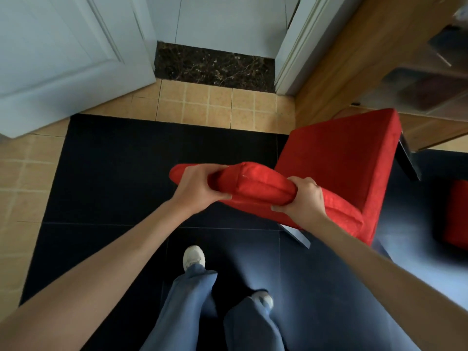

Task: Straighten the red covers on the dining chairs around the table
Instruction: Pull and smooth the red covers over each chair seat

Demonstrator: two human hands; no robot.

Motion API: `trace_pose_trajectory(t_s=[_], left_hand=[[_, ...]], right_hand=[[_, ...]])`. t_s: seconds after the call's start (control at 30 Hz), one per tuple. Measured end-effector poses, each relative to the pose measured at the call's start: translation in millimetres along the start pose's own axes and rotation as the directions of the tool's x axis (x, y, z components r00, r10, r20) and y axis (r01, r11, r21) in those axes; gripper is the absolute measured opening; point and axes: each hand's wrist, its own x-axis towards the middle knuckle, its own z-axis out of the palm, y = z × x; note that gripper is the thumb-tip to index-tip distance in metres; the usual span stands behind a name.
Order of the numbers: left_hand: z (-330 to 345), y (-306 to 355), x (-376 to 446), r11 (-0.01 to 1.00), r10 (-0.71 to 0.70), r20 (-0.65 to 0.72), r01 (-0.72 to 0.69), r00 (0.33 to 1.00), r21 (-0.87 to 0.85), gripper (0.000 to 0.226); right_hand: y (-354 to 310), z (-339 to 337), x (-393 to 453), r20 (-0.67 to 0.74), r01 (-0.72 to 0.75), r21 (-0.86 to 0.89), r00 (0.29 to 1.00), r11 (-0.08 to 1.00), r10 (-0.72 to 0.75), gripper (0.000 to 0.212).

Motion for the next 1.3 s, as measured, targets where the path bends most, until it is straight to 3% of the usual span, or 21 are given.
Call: trace_pose_trajectory(t_s=[0.43, 0.77, 1.03, 1.3], left_hand=[[-33.9, 45.6, -41.4, 0.989, 0.096, 0.048, -0.101, 0.994, 0.107, 0.064], [-91.1, 62.8, -49.0, 0.962, 0.177, 0.183, -0.210, 0.967, 0.174, 0.068], [-79.4, 84.0, -68.9, 0.945, 0.255, 0.236, -0.293, 0.938, 0.144, 0.070], [-55.9, 89.8, -92.1, 0.972, 0.144, 0.232, -0.181, 0.962, 0.147, 0.086]], right_hand=[[-24.7, -21.4, -72.8, -0.054, -0.058, 0.133, 0.996, 0.989, 0.066, 0.064], [-75.2, -10.5, -119.6, -0.183, -0.142, 0.231, 0.965, 0.963, 0.186, 0.060], [-63.9, -20.9, -151.2, -0.181, -0.218, 0.245, 0.947, 0.945, 0.266, 0.064], [-36.6, -38.4, -183.0, -0.134, -0.250, 0.280, 0.946, 0.927, 0.295, 0.064]])
